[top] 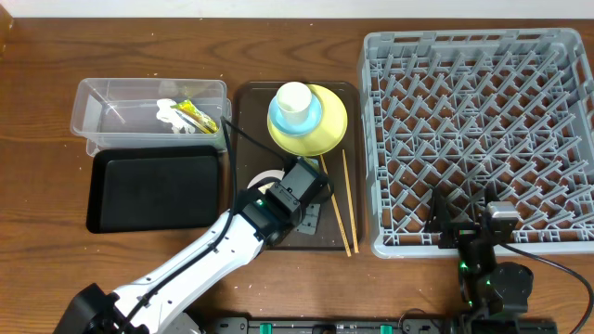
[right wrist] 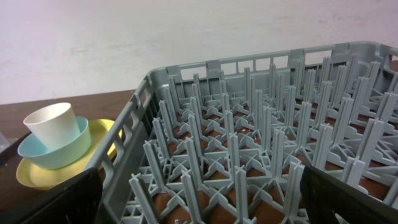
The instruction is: Sort waste into correct bins and load items into the dishwasher rack
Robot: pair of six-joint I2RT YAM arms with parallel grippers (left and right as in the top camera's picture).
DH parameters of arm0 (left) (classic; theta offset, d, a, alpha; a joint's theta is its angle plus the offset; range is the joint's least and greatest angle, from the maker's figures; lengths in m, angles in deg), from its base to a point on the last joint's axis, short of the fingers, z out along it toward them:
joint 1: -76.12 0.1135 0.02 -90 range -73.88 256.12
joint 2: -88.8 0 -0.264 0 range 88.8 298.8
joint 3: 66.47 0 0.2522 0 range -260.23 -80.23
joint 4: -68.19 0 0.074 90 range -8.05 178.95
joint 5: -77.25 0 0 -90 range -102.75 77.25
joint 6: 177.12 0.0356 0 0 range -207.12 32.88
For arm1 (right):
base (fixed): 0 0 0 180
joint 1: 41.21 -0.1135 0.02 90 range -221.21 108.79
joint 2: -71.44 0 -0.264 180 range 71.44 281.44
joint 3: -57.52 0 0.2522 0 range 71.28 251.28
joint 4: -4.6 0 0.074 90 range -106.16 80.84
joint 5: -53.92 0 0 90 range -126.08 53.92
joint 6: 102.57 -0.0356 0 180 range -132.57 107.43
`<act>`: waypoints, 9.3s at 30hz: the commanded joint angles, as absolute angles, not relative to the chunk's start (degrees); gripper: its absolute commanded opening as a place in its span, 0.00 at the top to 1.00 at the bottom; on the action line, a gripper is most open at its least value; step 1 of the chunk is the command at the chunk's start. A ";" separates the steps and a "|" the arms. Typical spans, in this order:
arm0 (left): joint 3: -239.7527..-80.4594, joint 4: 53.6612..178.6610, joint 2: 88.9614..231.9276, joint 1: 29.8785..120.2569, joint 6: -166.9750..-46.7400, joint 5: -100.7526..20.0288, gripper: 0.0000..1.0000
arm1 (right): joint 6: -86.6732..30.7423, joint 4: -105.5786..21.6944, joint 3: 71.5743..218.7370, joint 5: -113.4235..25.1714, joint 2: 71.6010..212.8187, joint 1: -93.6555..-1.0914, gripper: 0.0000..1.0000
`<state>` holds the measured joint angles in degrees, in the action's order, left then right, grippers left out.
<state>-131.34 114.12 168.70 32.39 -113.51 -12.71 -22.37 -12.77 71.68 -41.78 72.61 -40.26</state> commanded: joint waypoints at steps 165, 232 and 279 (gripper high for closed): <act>-131.56 121.61 166.09 80.56 -105.80 -28.49 0.94 | -21.50 -13.01 71.60 -41.69 72.63 -39.69 0.01; -131.54 105.27 181.59 122.44 -104.97 -102.76 0.94 | -21.50 -13.01 71.60 -41.69 72.63 -39.69 0.01; -131.56 115.14 180.72 122.81 -103.22 -102.70 0.94 | -21.50 -13.01 71.60 -41.69 72.63 -39.67 0.01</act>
<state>-131.39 114.97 181.63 122.53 -104.64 -101.34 -22.37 -12.77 71.68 -41.78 72.61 -40.26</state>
